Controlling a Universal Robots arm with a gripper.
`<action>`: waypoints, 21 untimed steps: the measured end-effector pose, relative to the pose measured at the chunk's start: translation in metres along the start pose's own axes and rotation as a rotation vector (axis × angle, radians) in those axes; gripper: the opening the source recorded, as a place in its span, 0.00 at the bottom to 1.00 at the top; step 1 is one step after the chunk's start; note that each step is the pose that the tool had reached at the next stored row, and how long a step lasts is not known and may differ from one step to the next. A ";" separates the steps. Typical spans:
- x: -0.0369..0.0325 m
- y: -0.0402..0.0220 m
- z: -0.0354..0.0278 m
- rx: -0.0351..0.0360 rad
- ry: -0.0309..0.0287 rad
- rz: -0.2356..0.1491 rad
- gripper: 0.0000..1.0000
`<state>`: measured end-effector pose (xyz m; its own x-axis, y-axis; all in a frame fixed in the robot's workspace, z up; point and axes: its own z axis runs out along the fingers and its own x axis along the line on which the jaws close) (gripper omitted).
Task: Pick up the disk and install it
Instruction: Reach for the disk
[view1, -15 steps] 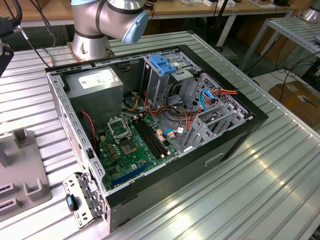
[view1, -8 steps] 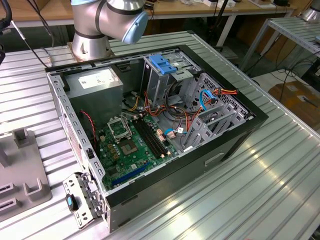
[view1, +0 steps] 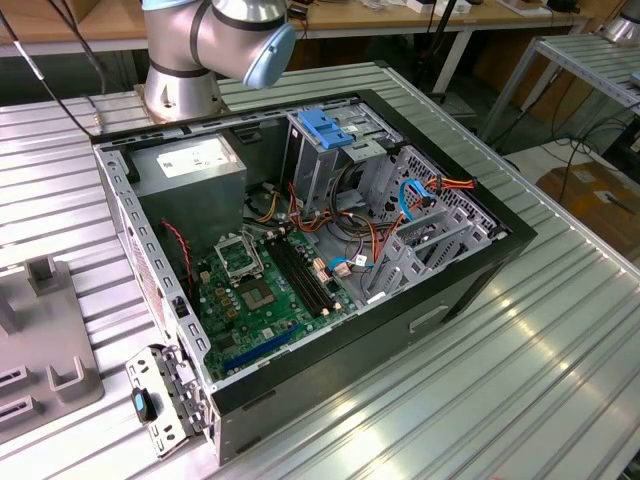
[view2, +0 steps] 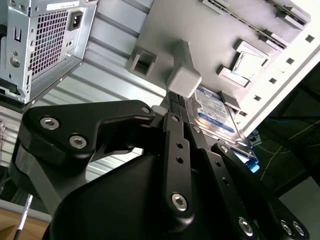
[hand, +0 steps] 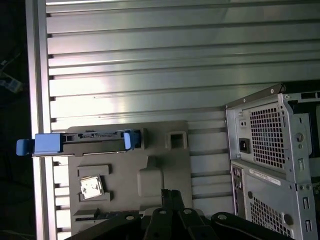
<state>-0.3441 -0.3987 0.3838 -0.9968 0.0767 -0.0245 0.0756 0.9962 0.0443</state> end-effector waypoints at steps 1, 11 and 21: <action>0.0020 -0.0002 0.0000 0.0000 0.0000 0.000 0.11; 0.0128 -0.0010 -0.0004 0.0000 0.0001 0.000 0.11; 0.0241 -0.0019 -0.0006 0.0000 0.0001 0.000 0.11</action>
<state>-0.3683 -0.3987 0.3838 -0.9968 0.0766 -0.0245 0.0755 0.9962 0.0443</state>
